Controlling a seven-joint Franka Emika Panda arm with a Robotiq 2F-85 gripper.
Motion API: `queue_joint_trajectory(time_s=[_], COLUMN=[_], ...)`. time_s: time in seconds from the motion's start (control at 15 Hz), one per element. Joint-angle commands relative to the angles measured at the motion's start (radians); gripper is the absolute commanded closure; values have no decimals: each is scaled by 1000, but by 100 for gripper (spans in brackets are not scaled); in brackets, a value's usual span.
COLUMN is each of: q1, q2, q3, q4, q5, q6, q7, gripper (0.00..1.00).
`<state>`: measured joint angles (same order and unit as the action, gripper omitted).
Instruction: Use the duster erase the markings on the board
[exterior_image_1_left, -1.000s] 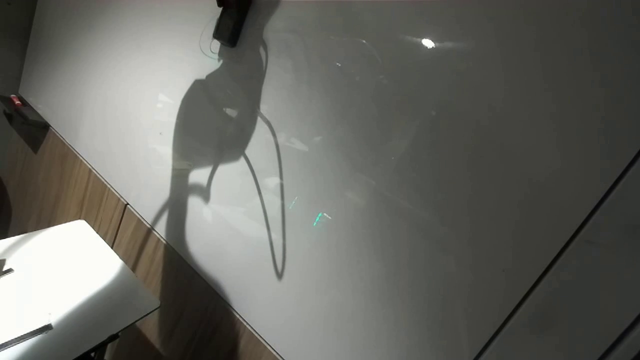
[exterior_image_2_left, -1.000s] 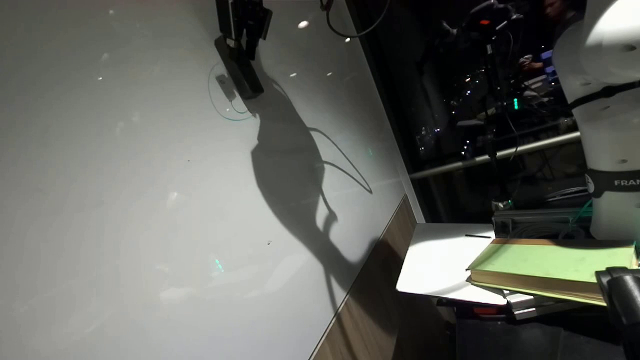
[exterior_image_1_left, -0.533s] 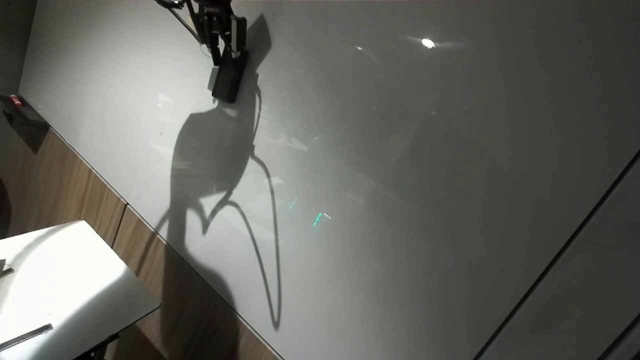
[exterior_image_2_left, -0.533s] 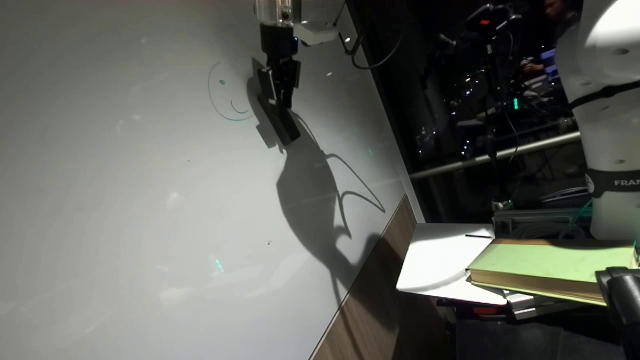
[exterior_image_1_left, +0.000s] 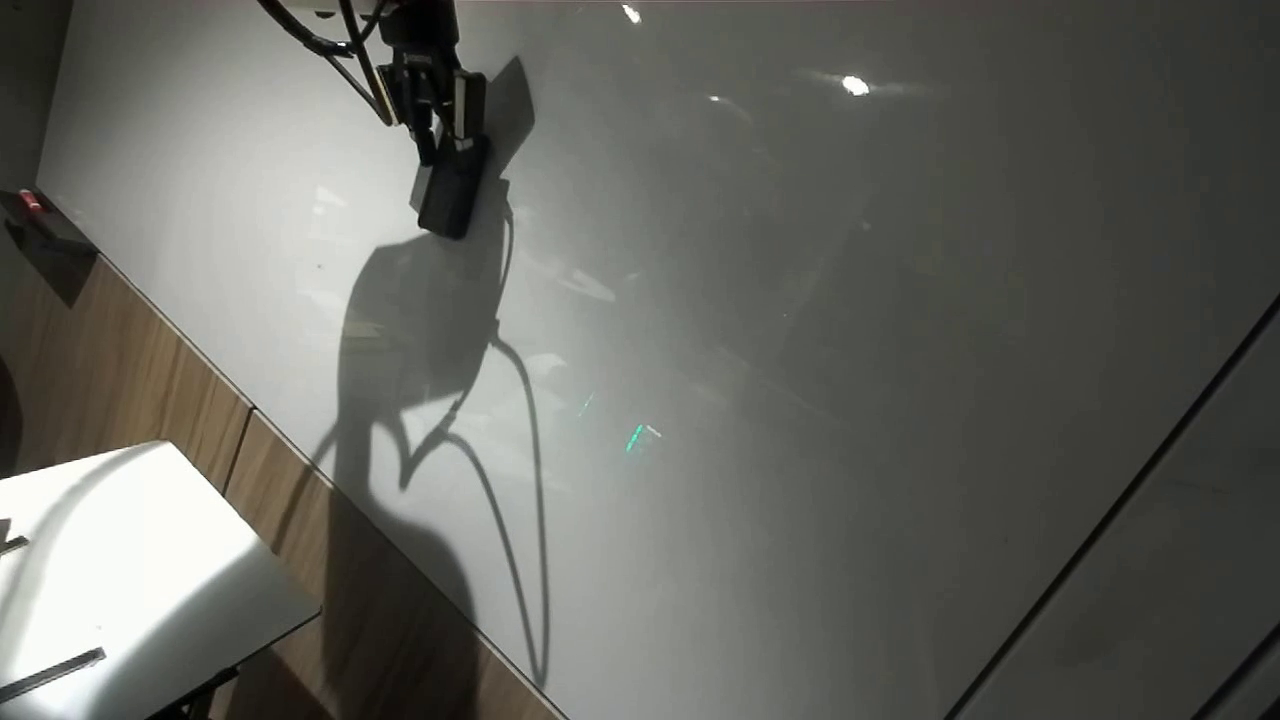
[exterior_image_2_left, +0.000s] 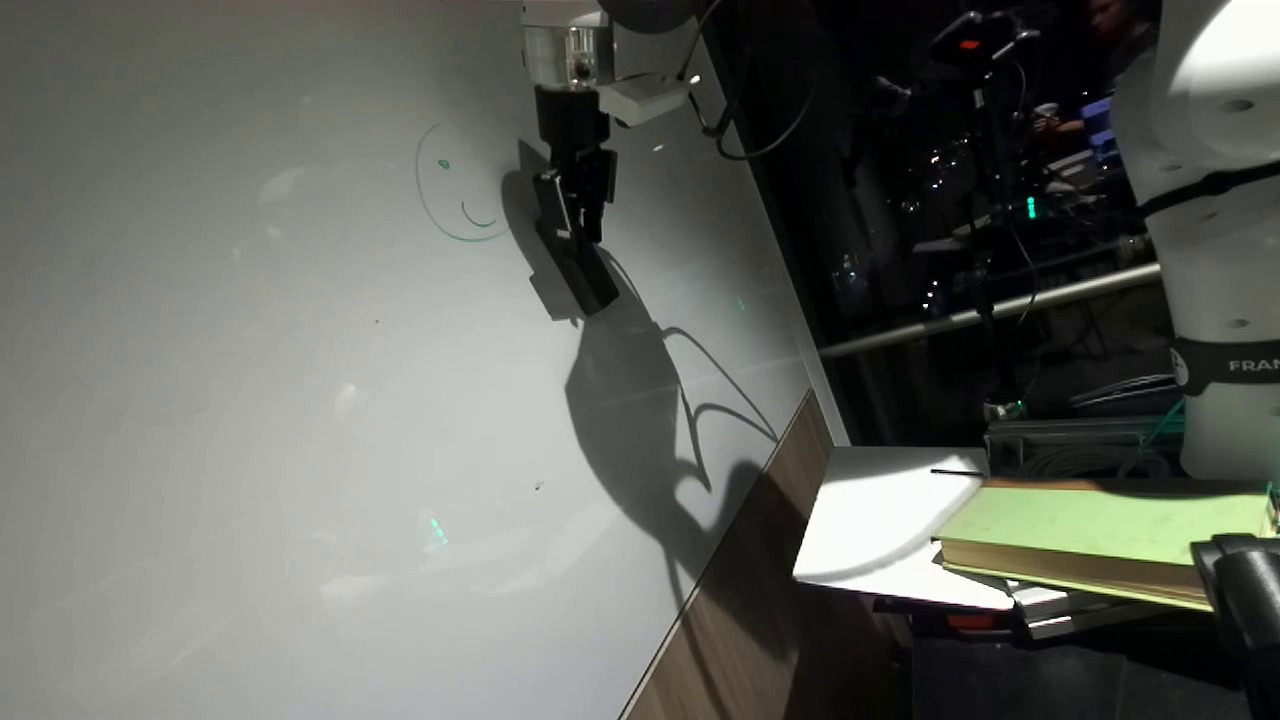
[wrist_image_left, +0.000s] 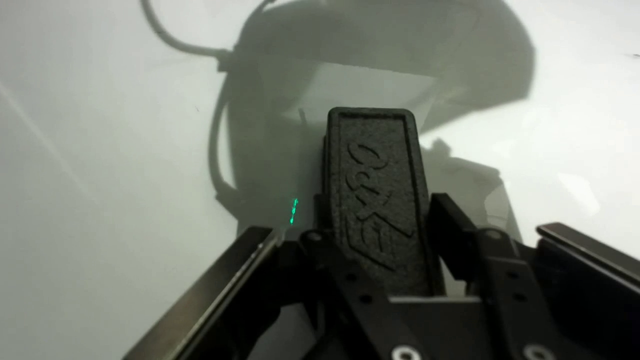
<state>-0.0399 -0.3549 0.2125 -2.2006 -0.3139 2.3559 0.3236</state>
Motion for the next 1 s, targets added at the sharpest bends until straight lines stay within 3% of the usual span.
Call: queue_joint_trajectory(time_s=[0.0,0.6,0.93], q1=[31,110,121], q2=[9,43,61], q3=[30,175,195], q4=[55,206,241], q5=[-6,-26,-52], q6=[26,6,25], q7=[49,133,118], gripper=[73,73,73])
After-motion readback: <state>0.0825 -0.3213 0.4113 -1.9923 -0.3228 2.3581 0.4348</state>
